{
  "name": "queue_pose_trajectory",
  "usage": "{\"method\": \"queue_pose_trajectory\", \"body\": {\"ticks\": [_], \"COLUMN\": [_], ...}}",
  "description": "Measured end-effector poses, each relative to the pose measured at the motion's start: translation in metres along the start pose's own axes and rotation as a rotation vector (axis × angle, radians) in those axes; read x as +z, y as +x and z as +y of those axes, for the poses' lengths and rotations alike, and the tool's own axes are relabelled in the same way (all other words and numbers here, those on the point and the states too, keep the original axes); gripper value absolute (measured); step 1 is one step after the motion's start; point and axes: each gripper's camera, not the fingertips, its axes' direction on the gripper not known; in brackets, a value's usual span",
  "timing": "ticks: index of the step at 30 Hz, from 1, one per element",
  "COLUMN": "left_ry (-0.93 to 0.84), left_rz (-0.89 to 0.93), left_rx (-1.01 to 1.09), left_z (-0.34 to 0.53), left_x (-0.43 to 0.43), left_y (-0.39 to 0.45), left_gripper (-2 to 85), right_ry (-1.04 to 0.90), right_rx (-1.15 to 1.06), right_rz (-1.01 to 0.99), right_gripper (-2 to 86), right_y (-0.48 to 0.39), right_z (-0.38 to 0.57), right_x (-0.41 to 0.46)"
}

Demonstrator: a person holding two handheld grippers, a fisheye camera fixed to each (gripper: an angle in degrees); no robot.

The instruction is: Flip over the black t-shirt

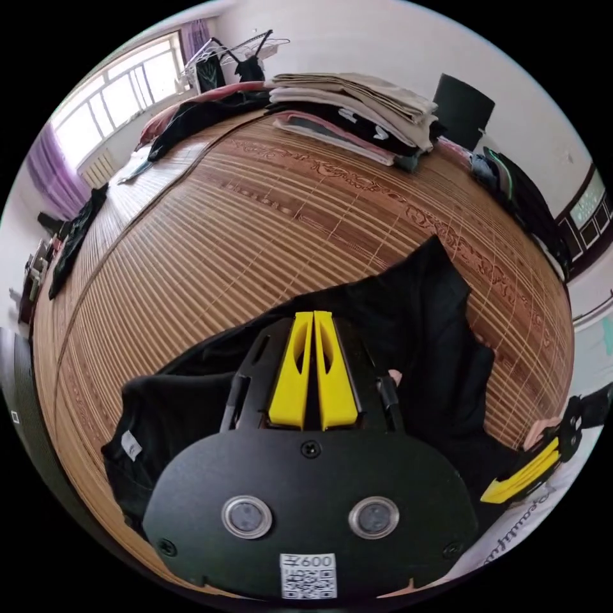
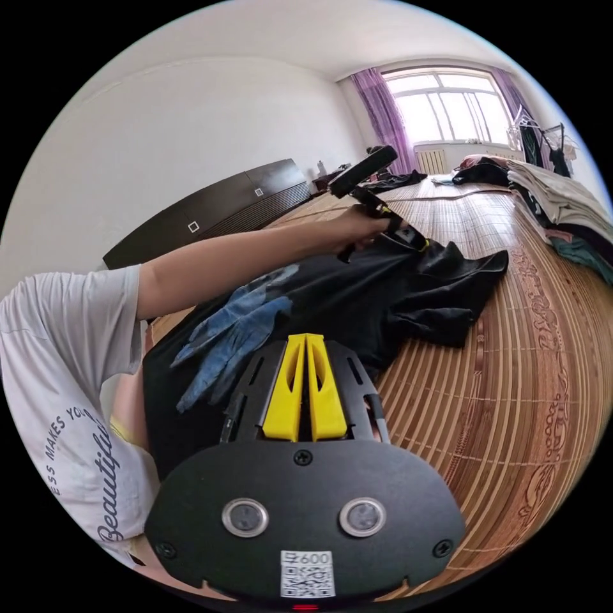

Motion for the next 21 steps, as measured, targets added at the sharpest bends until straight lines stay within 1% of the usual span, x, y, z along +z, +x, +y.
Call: {"method": "queue_pose_trajectory", "body": {"ticks": [3,5,6,7,8,9,10,12,14,15,17,19,21], "left_ry": [-0.02,-0.063,-0.042,0.047,0.133,0.168,0.218,0.225,0.167,0.158,0.184,0.178,0.126], "left_rz": [-0.006,0.127,0.162,0.195,0.17,0.143,0.085,0.064,0.161,0.198,0.335,0.353,0.271], "left_rx": [0.049,-0.02,-0.035,-0.055,-0.084,-0.095,-0.087,-0.001,0.136,0.148,0.134,0.128,0.144], "left_z": [0.011,0.027,0.036,0.057,0.079,0.089,0.103,0.109,0.102,0.1,0.099,0.098,0.095], "left_x": [0.006,0.0,-0.006,-0.026,-0.047,-0.056,-0.069,-0.07,-0.056,-0.053,-0.044,-0.032,-0.01], "left_y": [-0.005,-0.036,-0.042,-0.049,-0.05,-0.048,-0.038,-0.011,0.035,0.045,0.076,0.099,0.119], "left_gripper": [0.7,0.5,0.5,0.5,0.6,0.7,0.8,1.4,4.1,5.6,10.4,8.1,6.2], "right_ry": [-0.033,-0.036,-0.032,-0.024,-0.018,-0.017,-0.015,-0.015,-0.02,-0.02,-0.023,-0.031,-0.039], "right_rx": [-0.037,-0.029,-0.024,-0.005,0.017,0.028,0.047,0.07,0.087,0.089,0.102,0.114,0.125], "right_rz": [0.008,0.02,0.022,0.03,0.04,0.044,0.049,0.053,0.046,0.044,0.04,0.034,0.021], "right_gripper": [-0.9,-0.9,-0.9,-0.9,-0.9,-0.9,-0.9,-0.9,-0.9,-0.9,-0.9,-0.9,-0.9], "right_y": [-0.012,-0.015,-0.016,-0.015,-0.013,-0.012,-0.011,-0.01,-0.009,-0.009,-0.008,-0.007,-0.005], "right_z": [0.0,0.002,0.003,0.004,0.004,0.005,0.005,0.007,0.008,0.009,0.01,0.01,0.011], "right_x": [0.01,0.013,0.013,0.013,0.014,0.014,0.015,0.017,0.019,0.019,0.021,0.024,0.026]}}
